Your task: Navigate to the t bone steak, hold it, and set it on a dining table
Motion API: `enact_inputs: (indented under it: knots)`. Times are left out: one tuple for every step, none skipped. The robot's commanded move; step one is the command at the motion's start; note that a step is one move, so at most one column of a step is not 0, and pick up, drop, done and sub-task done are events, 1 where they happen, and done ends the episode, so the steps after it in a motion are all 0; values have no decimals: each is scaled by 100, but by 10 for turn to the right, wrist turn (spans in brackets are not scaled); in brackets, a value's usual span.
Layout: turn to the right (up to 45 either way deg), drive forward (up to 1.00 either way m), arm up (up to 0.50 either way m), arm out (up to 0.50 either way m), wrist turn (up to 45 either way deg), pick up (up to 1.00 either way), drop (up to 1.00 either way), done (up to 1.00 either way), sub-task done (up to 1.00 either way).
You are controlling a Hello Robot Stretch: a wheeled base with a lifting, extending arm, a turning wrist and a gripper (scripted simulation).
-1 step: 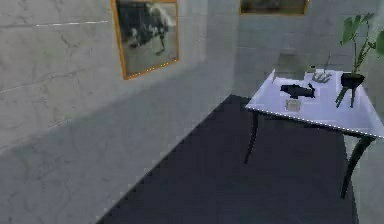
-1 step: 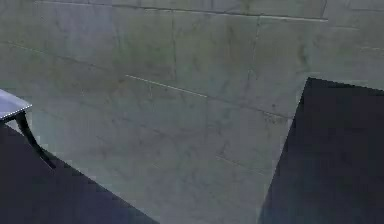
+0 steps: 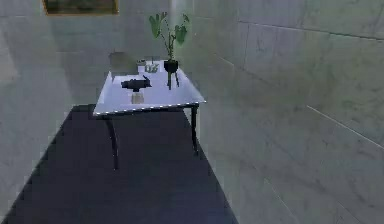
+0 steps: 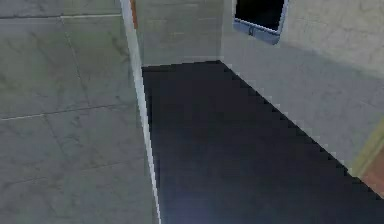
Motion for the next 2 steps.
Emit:
enact_inputs:
  knots:
    - [450, 0, 0, 0, 0, 0, 0, 0, 0]
    - [450, 0, 0, 0, 0, 0, 0, 0, 0]
